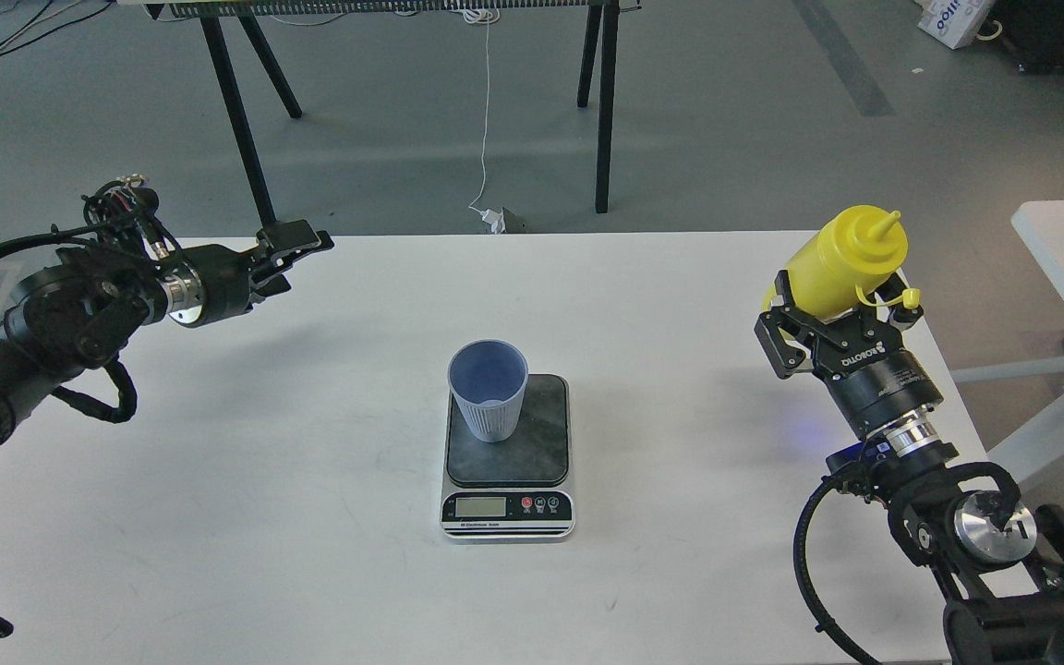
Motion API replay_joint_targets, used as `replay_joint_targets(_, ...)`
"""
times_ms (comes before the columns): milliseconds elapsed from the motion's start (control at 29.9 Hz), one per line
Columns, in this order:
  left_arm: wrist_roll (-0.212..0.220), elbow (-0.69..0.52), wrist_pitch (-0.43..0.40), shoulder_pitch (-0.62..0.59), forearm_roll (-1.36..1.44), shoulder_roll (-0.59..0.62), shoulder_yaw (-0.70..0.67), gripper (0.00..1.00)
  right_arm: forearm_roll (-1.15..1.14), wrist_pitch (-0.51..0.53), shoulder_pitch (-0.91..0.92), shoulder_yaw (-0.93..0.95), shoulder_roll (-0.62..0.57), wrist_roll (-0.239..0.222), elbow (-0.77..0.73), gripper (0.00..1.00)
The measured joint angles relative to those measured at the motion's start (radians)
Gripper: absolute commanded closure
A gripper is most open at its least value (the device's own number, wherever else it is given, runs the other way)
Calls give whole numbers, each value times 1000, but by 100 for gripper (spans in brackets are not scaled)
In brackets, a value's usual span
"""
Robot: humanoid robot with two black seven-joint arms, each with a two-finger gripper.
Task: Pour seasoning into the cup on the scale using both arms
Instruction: 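Lower the yellow bottle upright onto the table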
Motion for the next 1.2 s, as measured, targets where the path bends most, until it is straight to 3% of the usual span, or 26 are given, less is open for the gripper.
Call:
replay_joint_targets(267,0,0,0,-2,-1,2,2,0,6,0,7,-4,17,8,-168,96)
replay_joint_targets(468,0,0,0,-2,-2,2,2,0,6,0,8,-16,40,11,-200,92)
replay_joint_targets(735,0,0,0,-1,0,1,2,0,3,0,14,-61,54,13,-243,68)
replay_joint_targets(936,0,0,0,-1,0,2,2,0,2,0,14,-77,56,18,-247,59)
replay_joint_targets(1203,0,0,0,5,0,2,2,0,-4,0,18,-97,56,23,-268,39)
